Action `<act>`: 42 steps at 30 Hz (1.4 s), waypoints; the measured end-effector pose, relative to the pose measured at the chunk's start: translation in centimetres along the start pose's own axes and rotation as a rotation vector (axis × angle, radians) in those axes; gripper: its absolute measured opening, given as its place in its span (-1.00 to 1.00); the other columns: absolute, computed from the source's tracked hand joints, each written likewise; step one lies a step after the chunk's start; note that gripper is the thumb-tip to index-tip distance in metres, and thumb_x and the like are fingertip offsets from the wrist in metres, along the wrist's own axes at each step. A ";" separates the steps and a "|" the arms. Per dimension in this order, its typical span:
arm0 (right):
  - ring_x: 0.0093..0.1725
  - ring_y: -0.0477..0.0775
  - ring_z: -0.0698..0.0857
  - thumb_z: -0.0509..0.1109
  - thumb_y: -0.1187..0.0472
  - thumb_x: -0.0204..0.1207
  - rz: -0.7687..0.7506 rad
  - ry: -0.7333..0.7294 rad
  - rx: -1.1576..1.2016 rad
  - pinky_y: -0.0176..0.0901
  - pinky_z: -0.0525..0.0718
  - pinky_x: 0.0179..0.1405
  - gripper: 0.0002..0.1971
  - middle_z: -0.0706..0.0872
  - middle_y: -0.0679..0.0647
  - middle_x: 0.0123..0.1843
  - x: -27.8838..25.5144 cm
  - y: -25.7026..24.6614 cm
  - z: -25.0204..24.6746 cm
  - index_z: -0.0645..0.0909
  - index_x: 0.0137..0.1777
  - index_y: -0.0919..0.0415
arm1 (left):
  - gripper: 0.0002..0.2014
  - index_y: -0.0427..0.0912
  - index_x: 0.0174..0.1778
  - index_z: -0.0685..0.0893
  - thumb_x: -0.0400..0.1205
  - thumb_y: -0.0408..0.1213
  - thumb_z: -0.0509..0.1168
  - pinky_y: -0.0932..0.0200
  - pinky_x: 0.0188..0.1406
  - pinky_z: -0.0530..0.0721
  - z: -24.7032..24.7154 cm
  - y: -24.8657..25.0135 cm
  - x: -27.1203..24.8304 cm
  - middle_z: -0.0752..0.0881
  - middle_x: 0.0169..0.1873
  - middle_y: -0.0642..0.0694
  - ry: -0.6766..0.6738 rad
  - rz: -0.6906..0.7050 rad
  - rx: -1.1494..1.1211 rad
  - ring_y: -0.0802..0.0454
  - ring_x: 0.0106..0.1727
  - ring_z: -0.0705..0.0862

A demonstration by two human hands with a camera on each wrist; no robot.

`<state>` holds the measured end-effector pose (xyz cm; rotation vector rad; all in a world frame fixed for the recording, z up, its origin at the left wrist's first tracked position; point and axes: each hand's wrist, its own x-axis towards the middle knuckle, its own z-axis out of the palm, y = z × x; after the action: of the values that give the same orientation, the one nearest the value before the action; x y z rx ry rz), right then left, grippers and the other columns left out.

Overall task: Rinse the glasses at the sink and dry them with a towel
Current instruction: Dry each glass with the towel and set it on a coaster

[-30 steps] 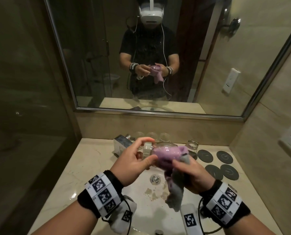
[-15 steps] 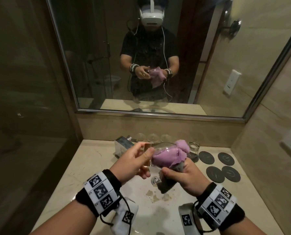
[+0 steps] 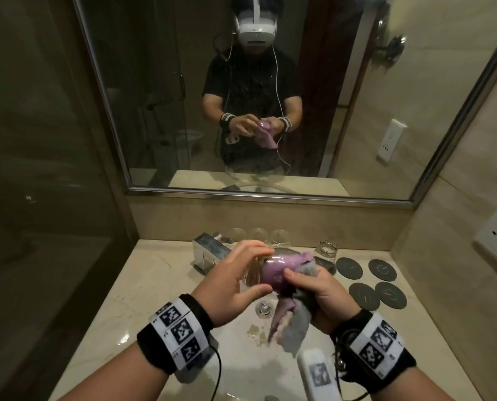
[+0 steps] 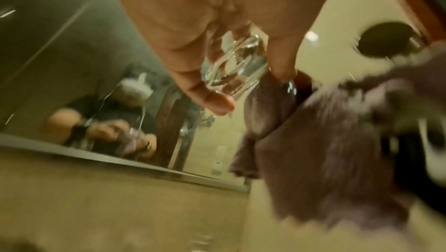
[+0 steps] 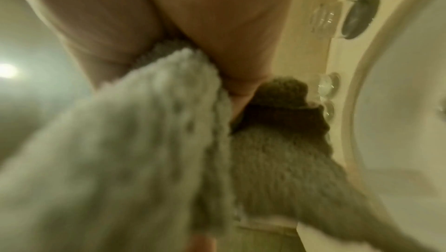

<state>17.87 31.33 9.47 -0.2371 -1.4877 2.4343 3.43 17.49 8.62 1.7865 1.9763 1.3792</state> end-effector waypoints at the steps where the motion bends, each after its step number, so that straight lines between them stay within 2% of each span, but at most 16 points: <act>1: -0.04 0.22 0.77 0.76 0.15 0.05 0.011 0.012 0.013 -0.07 0.76 -0.09 -0.40 0.76 0.38 0.05 -0.1 -0.1 -0.1 0.74 0.09 0.39 | -0.49 0.10 0.40 0.49 0.54 -0.02 0.43 0.30 0.35 0.52 0.1 -0.2 0.0 0.52 0.36 0.07 -0.003 0.028 0.023 0.23 0.39 0.52; 5: -0.07 0.22 0.74 0.77 0.07 0.05 -0.009 -0.008 -0.133 -0.06 0.74 -0.09 -0.44 0.79 0.32 0.00 -0.2 -0.9 -0.2 0.77 0.04 0.31 | -0.45 0.20 0.38 0.46 0.48 0.23 0.34 0.08 -0.15 0.76 0.2 0.6 0.4 0.57 0.31 0.01 -0.028 -0.391 -0.442 0.13 -0.08 0.78; 7: 0.07 0.22 0.75 0.66 0.21 0.23 -0.017 -0.048 -0.229 -0.08 0.71 0.06 -0.55 0.79 0.28 0.07 -0.4 -1.2 0.0 0.72 0.13 0.34 | -0.52 0.02 0.28 0.54 0.46 0.09 0.35 0.07 -0.35 0.72 0.3 0.8 0.6 0.65 0.19 -0.19 -0.002 -0.519 -0.614 0.02 -0.29 0.76; 10: 0.02 -0.02 0.73 0.33 0.44 0.27 0.148 -0.143 -0.480 -0.19 0.68 -0.02 -0.51 0.76 0.11 0.05 -1.0 -3.2 0.4 0.58 0.25 0.23 | -0.55 -0.20 0.26 0.57 0.48 -0.11 0.36 0.19 -0.52 0.64 0.7 0.8 0.4 0.66 0.11 -0.28 0.087 -0.641 -0.934 -0.12 -0.39 0.70; 13: -0.02 -0.22 0.67 0.31 0.41 0.38 0.280 -0.287 -1.013 -0.34 0.65 -0.02 -0.54 0.71 0.00 0.08 -1.3 -5.3 0.9 0.56 0.33 0.27 | -0.58 -0.32 0.26 0.55 0.53 -0.18 0.30 0.22 -0.61 0.59 1.1 0.5 -0.1 0.70 0.06 -0.28 0.086 -0.685 -1.138 -0.15 -0.47 0.67; 15: 0.05 -0.30 0.62 0.29 0.32 0.49 0.160 -0.336 -1.422 -0.46 0.59 0.10 -0.66 0.68 -0.19 0.08 -1.1 -6.0 0.8 0.62 0.25 0.15 | -0.58 -0.34 0.26 0.57 0.56 -0.16 0.28 0.23 -0.63 0.59 1.3 0.3 -0.4 0.74 0.03 -0.27 0.067 -0.700 -1.169 -0.16 -0.48 0.66; 19: 0.01 -0.07 0.68 0.33 0.28 0.52 -0.029 -0.287 -1.679 -0.08 0.62 0.18 -0.82 0.74 -0.12 -0.05 -0.7 -5.6 -0.3 0.65 -0.14 -0.05 | -0.59 -0.33 0.23 0.62 0.59 -0.10 0.25 0.23 -0.64 0.56 1.5 0.3 -0.6 0.75 -0.03 -0.28 0.058 -0.720 -1.191 -0.16 -0.45 0.66; 22: 0.26 -0.01 0.46 0.32 0.25 0.57 -0.161 -0.145 -1.970 0.02 0.20 0.43 -0.78 0.72 -0.09 0.16 -0.6 -5.8 -0.1 0.72 0.11 0.01 | -0.56 -0.35 0.22 0.61 0.57 -0.08 0.27 0.24 -0.67 0.53 1.5 0.6 -0.6 0.76 -0.10 -0.26 0.077 -0.730 -1.217 -0.16 -0.46 0.65; 25: 0.37 -0.13 0.37 0.26 0.22 0.59 -0.347 -0.152 -1.929 -0.03 -0.09 0.46 -0.69 0.65 -0.22 0.28 -0.8 -5.6 -0.2 0.64 0.23 -0.14 | -0.54 -0.35 0.20 0.61 0.54 -0.06 0.30 0.25 -0.70 0.52 1.3 0.7 -0.7 0.75 -0.10 -0.27 0.086 -0.727 -1.228 -0.16 -0.47 0.63; 27: 0.40 0.10 0.45 0.32 0.29 0.54 -0.282 -0.126 -1.659 0.15 0.01 0.56 -0.74 0.70 0.10 0.27 -0.4 -5.4 -0.6 0.66 0.16 0.00 | -0.56 -0.34 0.18 0.63 0.54 -0.06 0.30 0.25 -0.71 0.51 1.2 0.7 -0.7 0.75 -0.11 -0.28 0.096 -0.725 -1.232 -0.15 -0.48 0.63; 29: 0.35 0.48 0.54 0.28 0.30 0.49 -0.221 -0.075 -1.388 0.46 0.34 0.46 -0.73 0.67 0.46 0.23 -0.5 -5.7 -0.3 0.60 0.18 0.27 | -0.60 -0.33 0.14 0.64 0.55 -0.07 0.29 0.25 -0.71 0.50 1.1 0.8 -0.7 0.76 -0.12 -0.27 0.103 -0.723 -1.233 -0.15 -0.48 0.63; 31: 0.23 0.26 0.69 0.25 0.17 0.42 -0.353 -0.053 -1.344 0.20 0.61 0.31 -0.72 0.79 0.20 0.09 -0.8 -5.9 -0.3 0.65 0.09 0.15 | -0.61 -0.32 0.15 0.63 0.57 -0.07 0.28 0.26 -0.72 0.49 1.2 0.9 -0.6 0.76 -0.12 -0.25 0.103 -0.713 -1.234 -0.13 -0.49 0.64; 33: 0.07 -0.21 0.72 0.28 0.20 0.38 -0.530 -0.050 -1.320 -0.31 0.68 0.11 -0.73 0.72 -0.32 0.00 -0.9 -6.1 0.1 0.68 0.04 -0.01 | -0.60 -0.31 0.17 0.62 0.57 -0.07 0.27 0.27 -0.73 0.49 1.5 1.0 -0.5 0.77 -0.12 -0.24 0.097 -0.703 -1.244 -0.09 -0.50 0.66; 34: -0.01 -0.27 0.72 0.29 0.22 0.38 -0.566 -0.050 -1.279 -0.40 0.67 0.00 -0.75 0.70 -0.38 -0.06 -1.1 -6.0 0.5 0.70 -0.03 -0.04 | -0.60 -0.30 0.18 0.62 0.57 -0.07 0.27 0.28 -0.74 0.49 1.6 1.2 -0.5 0.77 -0.13 -0.23 0.092 -0.697 -1.254 -0.09 -0.50 0.66; 38: -0.15 -0.16 0.73 0.31 0.18 0.34 -0.543 0.038 -1.041 -0.26 0.68 -0.12 -0.88 0.76 -0.18 -0.19 -0.7 -4.6 0.7 0.66 -0.20 -0.02 | -0.59 -0.32 0.12 0.63 0.54 -0.05 0.27 0.28 -0.75 0.46 1.9 1.7 -0.3 0.75 -0.14 -0.23 0.096 -0.700 -1.258 -0.14 -0.52 0.63; 42: 0.09 -0.13 0.72 0.35 0.13 0.36 -0.343 -0.011 -0.830 -0.30 0.66 0.10 -0.73 0.76 -0.06 0.04 -1.1 -4.1 0.7 0.65 0.07 0.06 | -0.57 -0.34 0.15 0.62 0.52 -0.05 0.29 0.28 -0.73 0.44 2.0 1.4 -0.2 0.73 -0.10 -0.26 0.137 -0.711 -1.236 -0.14 -0.52 0.63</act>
<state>19.33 32.18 13.38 -0.1104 -2.2454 1.4577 5.75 18.13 8.34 0.3996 1.0507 1.7730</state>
